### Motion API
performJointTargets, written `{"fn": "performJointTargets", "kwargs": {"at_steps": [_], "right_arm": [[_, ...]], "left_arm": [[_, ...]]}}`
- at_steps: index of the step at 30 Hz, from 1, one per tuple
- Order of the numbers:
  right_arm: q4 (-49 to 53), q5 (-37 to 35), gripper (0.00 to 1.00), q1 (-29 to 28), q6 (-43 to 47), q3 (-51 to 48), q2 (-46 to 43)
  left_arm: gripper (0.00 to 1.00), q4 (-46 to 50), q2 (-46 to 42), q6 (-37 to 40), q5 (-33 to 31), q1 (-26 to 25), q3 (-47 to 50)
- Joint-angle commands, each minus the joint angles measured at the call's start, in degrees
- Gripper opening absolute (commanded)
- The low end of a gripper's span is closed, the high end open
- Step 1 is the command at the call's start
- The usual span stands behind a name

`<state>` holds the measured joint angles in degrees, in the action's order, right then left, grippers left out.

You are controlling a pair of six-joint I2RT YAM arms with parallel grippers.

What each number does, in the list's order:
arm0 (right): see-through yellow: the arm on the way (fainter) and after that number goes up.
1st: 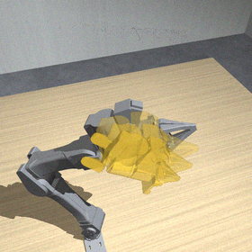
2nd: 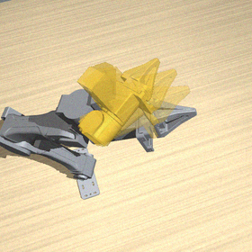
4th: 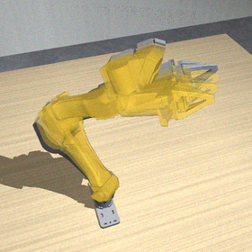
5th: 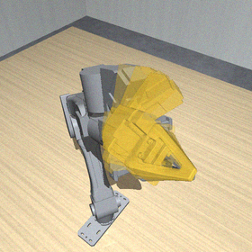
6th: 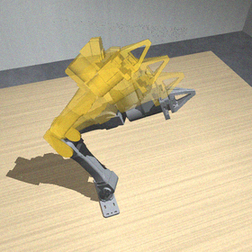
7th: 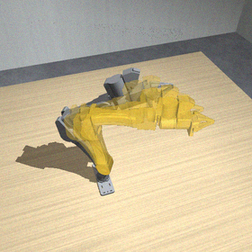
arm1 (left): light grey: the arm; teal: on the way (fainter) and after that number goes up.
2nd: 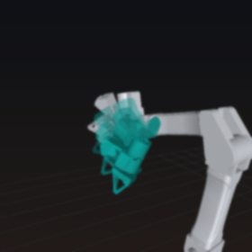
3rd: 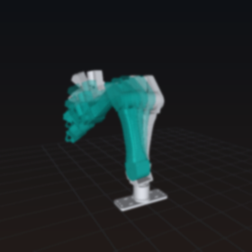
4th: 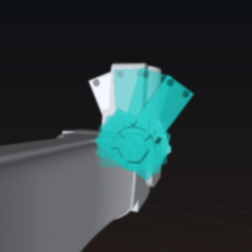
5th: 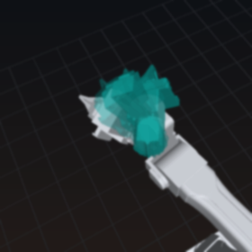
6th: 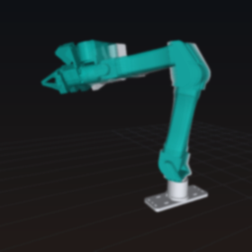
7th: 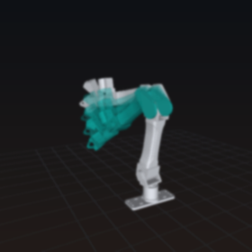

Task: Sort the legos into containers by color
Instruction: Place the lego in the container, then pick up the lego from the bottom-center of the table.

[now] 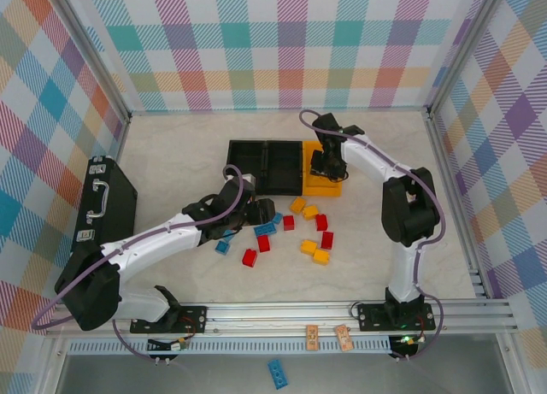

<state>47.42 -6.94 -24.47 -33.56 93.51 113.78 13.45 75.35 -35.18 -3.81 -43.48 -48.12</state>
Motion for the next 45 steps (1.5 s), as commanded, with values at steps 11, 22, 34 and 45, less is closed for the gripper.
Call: {"fn": "performJointTargets", "kwargs": {"at_steps": [11,22,34,45], "right_arm": [[3.1,-5.09,0.4,-1.65,1.81,5.21,4.65],[4.41,-5.45,0.52,-1.76,2.7,8.95,5.5],[0.85,-2.38,0.53,-1.81,5.31,-0.44,-7.34],[-5.94,9.42,0.54,-4.84,15.1,-19.11,-23.33]], "left_arm": [[0.69,1.39,-0.72,-0.21,-1.28,-0.79,0.49],[0.69,1.98,0.34,0.62,-1.44,-0.81,-0.5],[0.7,2.02,-0.45,0.03,0.19,-0.81,-0.47],[0.7,5.81,-2.66,-0.37,7.01,-0.73,1.15]]}}
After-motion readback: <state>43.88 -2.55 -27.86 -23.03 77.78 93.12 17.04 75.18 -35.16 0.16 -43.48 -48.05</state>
